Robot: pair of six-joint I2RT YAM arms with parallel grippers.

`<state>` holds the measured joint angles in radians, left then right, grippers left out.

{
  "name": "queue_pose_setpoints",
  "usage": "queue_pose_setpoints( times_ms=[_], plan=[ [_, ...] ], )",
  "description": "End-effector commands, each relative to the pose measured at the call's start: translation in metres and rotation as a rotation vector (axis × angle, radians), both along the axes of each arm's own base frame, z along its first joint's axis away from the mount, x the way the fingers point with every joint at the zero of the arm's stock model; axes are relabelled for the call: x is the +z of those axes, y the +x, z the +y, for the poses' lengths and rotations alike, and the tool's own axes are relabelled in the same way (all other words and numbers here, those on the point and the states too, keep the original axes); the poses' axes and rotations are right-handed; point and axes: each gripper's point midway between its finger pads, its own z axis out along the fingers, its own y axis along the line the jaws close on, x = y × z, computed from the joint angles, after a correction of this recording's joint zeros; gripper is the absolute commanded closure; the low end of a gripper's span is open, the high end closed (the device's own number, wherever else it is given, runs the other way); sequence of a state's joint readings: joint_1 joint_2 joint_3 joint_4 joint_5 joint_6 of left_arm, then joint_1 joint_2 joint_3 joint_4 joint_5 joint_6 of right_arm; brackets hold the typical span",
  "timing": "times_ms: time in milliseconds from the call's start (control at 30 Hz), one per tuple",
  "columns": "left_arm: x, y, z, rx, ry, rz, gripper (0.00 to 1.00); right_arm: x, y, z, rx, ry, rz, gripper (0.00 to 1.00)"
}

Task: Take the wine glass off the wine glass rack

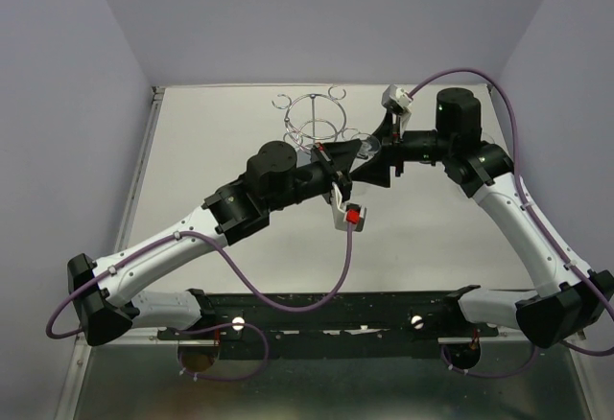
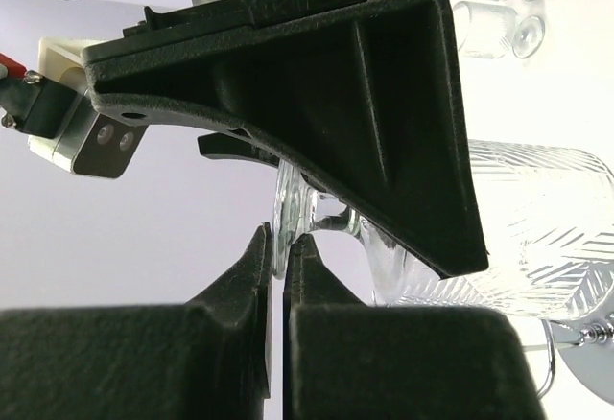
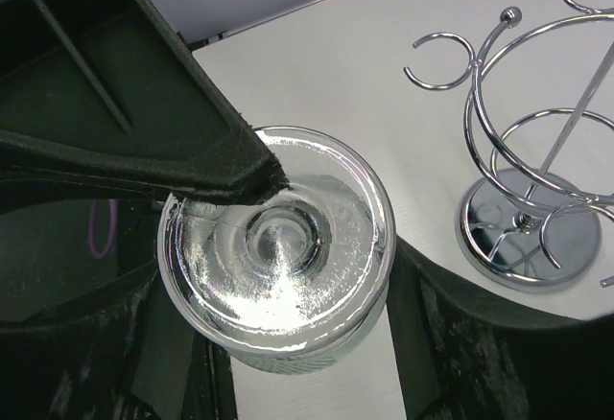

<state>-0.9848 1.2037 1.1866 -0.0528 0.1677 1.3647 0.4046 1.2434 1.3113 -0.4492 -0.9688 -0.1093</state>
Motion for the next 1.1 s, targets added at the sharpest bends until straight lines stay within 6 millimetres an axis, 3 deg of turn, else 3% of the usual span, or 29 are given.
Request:
queue_pose_setpoints(
  times_ms=[0,33,100,267,467,667,833,967,1067],
  plan=[
    [-0.005,0.005,0.002,0.031,0.012,0.002,1.0,0.007,-0.015,0.007,0.062,0.022,-0.001,0.99],
    [-0.007,0.005,0.004,0.035,0.016,0.019,1.0,0.005,-0.014,0.007,0.059,0.018,0.0,0.98],
    [-0.011,0.003,0.008,0.044,0.015,0.056,1.0,0.002,-0.013,0.007,0.055,0.011,0.009,0.85],
    [-0.023,-0.001,0.021,0.083,-0.022,0.169,1.0,-0.007,-0.01,0.007,0.047,0.0,0.03,0.47],
    [-0.055,-0.004,0.041,0.174,-0.094,0.367,1.0,-0.037,-0.004,0.007,0.022,-0.046,0.116,0.0],
    [-0.1,-0.005,0.066,0.279,-0.171,0.639,1.0,-0.05,-0.007,0.006,0.035,-0.069,0.155,0.0],
    [-0.144,-0.002,0.091,0.402,-0.269,0.999,1.0,-0.068,-0.01,-0.009,0.037,-0.157,-0.019,0.0],
    [-0.168,-0.006,0.102,0.436,-0.354,1.276,1.0,-0.092,-0.001,-0.03,-0.021,-0.295,-0.219,0.13],
    [-0.173,-0.007,0.104,0.425,-0.441,1.447,1.0,-0.092,0.008,-0.037,-0.095,-0.38,-0.42,0.26]
  ],
)
